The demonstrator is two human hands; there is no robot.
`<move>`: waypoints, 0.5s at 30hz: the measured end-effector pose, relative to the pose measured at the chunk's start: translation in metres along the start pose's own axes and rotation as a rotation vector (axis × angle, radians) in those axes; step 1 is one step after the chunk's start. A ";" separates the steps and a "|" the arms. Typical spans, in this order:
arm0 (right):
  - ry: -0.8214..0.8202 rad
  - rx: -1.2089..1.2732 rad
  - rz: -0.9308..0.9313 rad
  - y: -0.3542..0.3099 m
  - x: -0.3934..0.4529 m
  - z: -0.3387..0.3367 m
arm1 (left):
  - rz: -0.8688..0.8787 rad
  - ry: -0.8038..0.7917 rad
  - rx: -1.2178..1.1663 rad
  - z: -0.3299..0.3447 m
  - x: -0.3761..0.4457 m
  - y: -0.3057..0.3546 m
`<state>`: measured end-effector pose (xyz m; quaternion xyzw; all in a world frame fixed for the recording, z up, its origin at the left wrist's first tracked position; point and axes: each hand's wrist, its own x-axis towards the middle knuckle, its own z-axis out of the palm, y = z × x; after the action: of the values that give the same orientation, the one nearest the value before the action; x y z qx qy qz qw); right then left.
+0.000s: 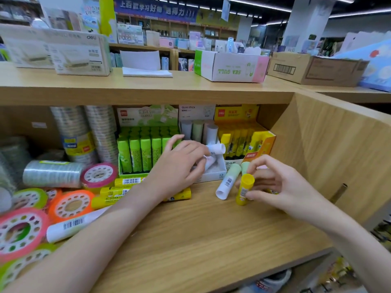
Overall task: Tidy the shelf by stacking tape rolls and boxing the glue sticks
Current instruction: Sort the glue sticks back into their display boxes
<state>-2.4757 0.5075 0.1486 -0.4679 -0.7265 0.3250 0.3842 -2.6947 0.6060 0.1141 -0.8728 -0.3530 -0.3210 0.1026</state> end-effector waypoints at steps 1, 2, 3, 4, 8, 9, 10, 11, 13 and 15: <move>0.013 0.023 -0.009 0.003 0.000 0.002 | 0.001 0.004 0.000 0.000 0.000 0.000; 0.030 0.036 -0.015 0.007 0.001 0.004 | 0.003 0.008 -0.001 0.001 0.000 -0.001; 0.050 0.044 -0.018 0.011 0.001 0.005 | 0.006 0.011 -0.001 0.001 0.000 -0.001; 0.072 0.047 -0.018 0.015 0.002 0.006 | 0.006 0.012 -0.003 0.000 0.000 -0.001; 0.122 -0.033 -0.046 0.022 -0.002 0.007 | 0.002 0.002 -0.015 0.000 0.001 -0.001; 0.122 -0.064 -0.066 0.021 -0.003 0.008 | 0.001 -0.001 -0.015 0.000 0.001 -0.001; 0.126 -0.083 -0.087 0.019 -0.003 0.009 | 0.000 -0.002 -0.016 0.001 0.001 -0.001; 0.142 -0.076 -0.101 0.017 -0.002 0.009 | 0.000 -0.001 -0.018 0.001 0.001 -0.002; 0.225 -0.012 -0.115 0.011 0.004 0.004 | 0.002 0.002 -0.020 0.000 0.001 -0.001; 0.367 -0.035 -0.132 0.006 0.015 -0.005 | 0.004 0.005 -0.021 0.000 0.002 -0.001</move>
<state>-2.4727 0.5243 0.1500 -0.4773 -0.6789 0.1958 0.5224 -2.6945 0.6074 0.1151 -0.8738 -0.3475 -0.3266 0.0948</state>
